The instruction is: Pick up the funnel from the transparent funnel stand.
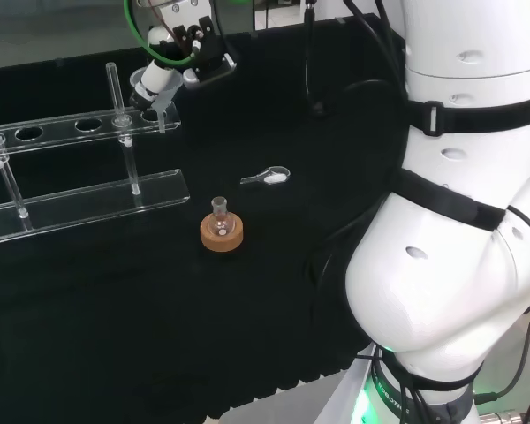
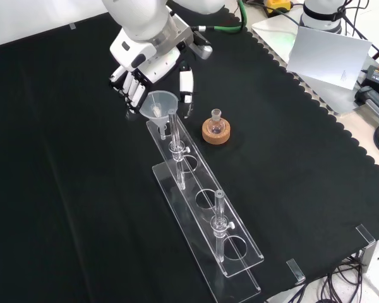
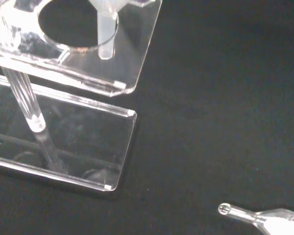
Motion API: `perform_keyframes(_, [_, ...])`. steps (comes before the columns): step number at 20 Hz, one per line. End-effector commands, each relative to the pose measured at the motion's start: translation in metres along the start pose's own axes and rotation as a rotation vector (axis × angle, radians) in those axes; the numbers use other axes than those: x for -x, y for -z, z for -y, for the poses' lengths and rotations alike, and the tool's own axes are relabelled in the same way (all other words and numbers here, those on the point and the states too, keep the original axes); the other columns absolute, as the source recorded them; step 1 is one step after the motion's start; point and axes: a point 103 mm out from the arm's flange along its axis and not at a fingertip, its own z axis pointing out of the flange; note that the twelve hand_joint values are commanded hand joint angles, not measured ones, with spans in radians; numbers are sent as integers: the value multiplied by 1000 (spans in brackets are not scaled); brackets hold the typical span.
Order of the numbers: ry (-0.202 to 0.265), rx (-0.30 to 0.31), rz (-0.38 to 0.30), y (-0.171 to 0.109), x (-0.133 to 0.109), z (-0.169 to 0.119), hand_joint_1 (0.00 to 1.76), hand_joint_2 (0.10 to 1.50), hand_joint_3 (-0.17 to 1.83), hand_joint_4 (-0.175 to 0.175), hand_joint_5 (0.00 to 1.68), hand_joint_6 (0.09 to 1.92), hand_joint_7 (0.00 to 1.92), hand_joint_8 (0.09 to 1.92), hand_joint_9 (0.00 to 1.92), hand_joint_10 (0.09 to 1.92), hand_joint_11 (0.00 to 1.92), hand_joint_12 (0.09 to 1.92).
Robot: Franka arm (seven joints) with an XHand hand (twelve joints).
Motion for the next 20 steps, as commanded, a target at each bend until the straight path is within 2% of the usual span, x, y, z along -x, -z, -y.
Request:
perform_keyframes(1, [-2,11,4,14,6,3,663,829,97,41,676,87,818,579,614,532,0,1536])
perform_keyframes(5, [2,8,27,24,10,3,665,828,99,41,677,87,821,580,616,529,0,1538])
perform_keyframes(9, [-7,30,22,39,16,5,665,827,102,42,679,87,823,580,617,527,0,1538])
perform_keyframes(16, [-3,60,68,67,21,12,665,825,106,42,688,87,828,582,623,524,0,1538])
perform_keyframes(20, [3,72,68,86,23,19,664,825,109,43,690,87,831,582,625,523,0,1537])
